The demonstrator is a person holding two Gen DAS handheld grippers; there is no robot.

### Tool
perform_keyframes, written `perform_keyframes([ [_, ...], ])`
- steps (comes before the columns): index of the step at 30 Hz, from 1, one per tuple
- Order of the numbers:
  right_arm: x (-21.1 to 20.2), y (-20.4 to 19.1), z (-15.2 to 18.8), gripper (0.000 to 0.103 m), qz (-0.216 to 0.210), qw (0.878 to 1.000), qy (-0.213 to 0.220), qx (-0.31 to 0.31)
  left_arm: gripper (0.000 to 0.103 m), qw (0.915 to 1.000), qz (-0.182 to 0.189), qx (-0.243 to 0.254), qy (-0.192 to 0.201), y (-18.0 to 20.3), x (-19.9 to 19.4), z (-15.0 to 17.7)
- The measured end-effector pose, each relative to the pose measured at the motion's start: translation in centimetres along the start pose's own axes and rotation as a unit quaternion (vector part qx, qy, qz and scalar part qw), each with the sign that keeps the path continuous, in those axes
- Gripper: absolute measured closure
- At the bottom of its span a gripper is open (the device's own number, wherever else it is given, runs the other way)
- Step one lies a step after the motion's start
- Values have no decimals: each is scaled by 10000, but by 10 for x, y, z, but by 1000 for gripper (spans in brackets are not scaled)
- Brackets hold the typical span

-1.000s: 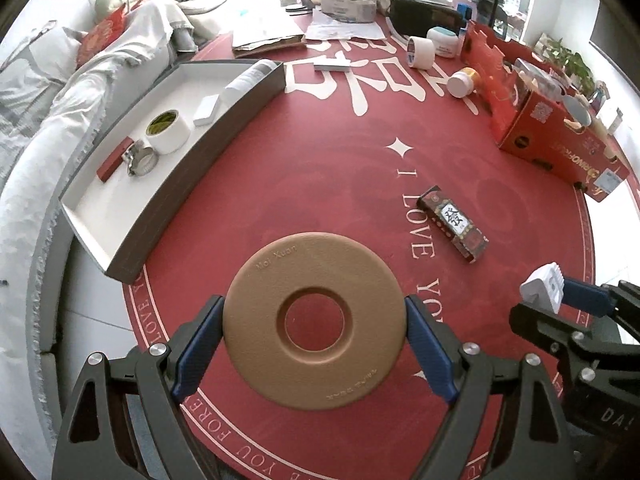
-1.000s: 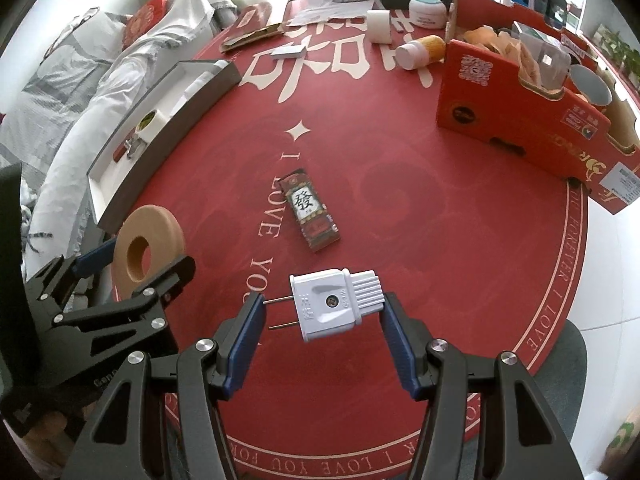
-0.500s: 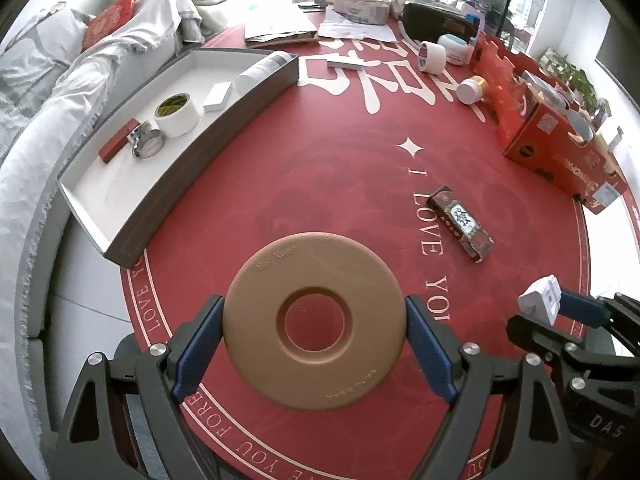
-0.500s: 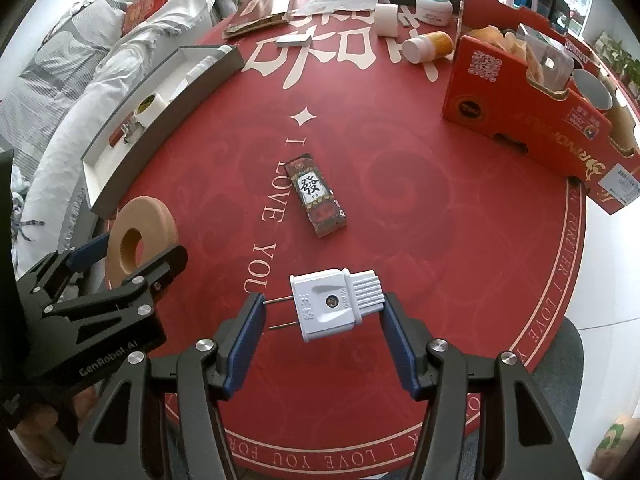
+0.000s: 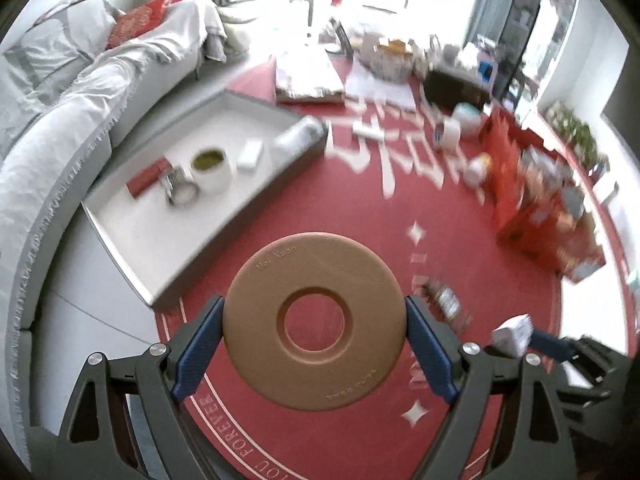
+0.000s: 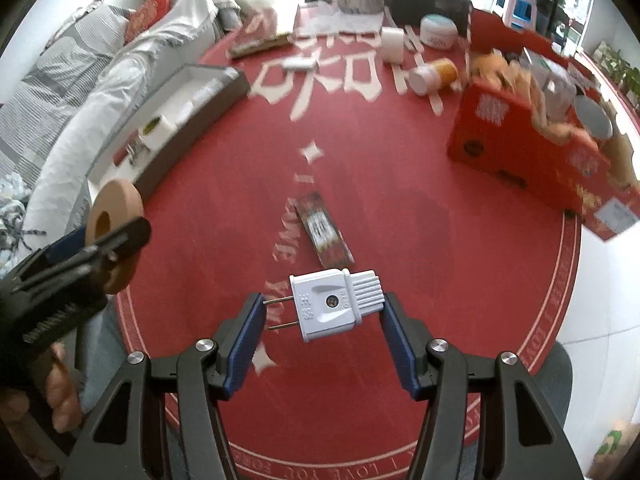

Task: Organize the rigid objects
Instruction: 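Carry the tape ring in left gripper and plug in right gripper over the tray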

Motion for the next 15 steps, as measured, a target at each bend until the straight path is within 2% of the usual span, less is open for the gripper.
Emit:
perform_keyframes([
  [9, -35, -32, -65, 43, -306, 9974, 572, -309, 14, 9991, 61, -319, 270, -8, -47, -60],
  [15, -64, -62, -113, 43, -480, 9918, 1002, -638, 14, 9956, -25, -761, 541, -34, -72, -98],
])
Point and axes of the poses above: each gripper's, at about its wrist camera, not at the fingertips, and x roughly the way its jaws point, y to its right, z to its underside, the point moved 9 cm from there along x, roughly the way its jaws point, and after that the axes turned 3 degrees about -z, right-handed, at the moved point
